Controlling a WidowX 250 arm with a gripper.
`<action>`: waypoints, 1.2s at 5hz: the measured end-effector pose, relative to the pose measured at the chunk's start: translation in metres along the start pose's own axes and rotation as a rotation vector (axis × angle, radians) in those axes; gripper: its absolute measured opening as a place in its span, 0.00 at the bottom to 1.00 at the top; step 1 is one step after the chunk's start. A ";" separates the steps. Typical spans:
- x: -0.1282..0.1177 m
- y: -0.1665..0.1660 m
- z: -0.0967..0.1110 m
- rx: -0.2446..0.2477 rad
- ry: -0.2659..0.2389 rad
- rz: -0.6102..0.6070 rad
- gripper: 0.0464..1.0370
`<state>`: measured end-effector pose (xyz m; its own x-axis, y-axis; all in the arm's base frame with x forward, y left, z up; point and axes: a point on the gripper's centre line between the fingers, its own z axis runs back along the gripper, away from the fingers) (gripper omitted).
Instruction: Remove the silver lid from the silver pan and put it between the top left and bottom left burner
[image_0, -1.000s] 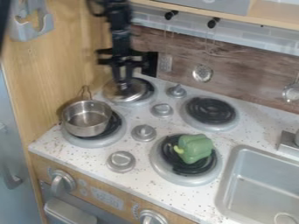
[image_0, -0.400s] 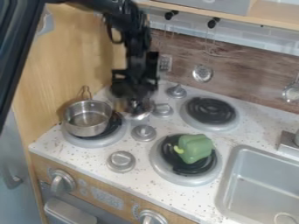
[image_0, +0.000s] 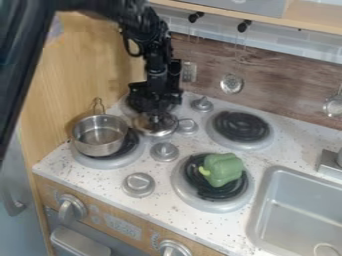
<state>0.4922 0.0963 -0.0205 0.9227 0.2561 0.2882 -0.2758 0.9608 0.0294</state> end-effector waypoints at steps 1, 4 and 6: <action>0.003 -0.002 -0.003 0.041 -0.003 -0.020 0.17; -0.019 -0.003 -0.002 0.017 -0.021 -0.044 0.80; -0.048 -0.013 0.054 -0.045 -0.145 -0.129 0.97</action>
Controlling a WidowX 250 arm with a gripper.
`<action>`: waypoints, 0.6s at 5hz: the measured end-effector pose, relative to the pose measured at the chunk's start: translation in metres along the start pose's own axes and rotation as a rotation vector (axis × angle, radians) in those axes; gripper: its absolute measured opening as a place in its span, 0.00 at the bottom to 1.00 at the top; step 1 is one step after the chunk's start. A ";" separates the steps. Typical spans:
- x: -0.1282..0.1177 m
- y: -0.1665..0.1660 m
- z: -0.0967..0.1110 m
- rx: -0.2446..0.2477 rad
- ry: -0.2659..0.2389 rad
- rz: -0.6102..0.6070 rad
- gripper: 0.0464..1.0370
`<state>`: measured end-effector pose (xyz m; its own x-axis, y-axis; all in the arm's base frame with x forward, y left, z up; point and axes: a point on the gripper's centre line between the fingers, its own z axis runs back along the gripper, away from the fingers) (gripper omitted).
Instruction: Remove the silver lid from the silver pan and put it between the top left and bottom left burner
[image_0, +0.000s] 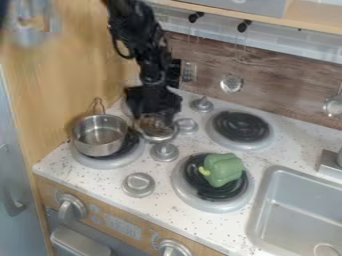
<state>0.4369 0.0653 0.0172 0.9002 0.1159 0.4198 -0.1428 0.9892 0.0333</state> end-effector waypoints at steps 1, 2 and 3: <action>-0.020 -0.022 0.017 -0.059 0.148 -0.072 0.96; -0.023 -0.025 0.029 -0.087 0.252 -0.097 0.96; -0.035 -0.023 0.029 -0.081 0.330 -0.119 0.96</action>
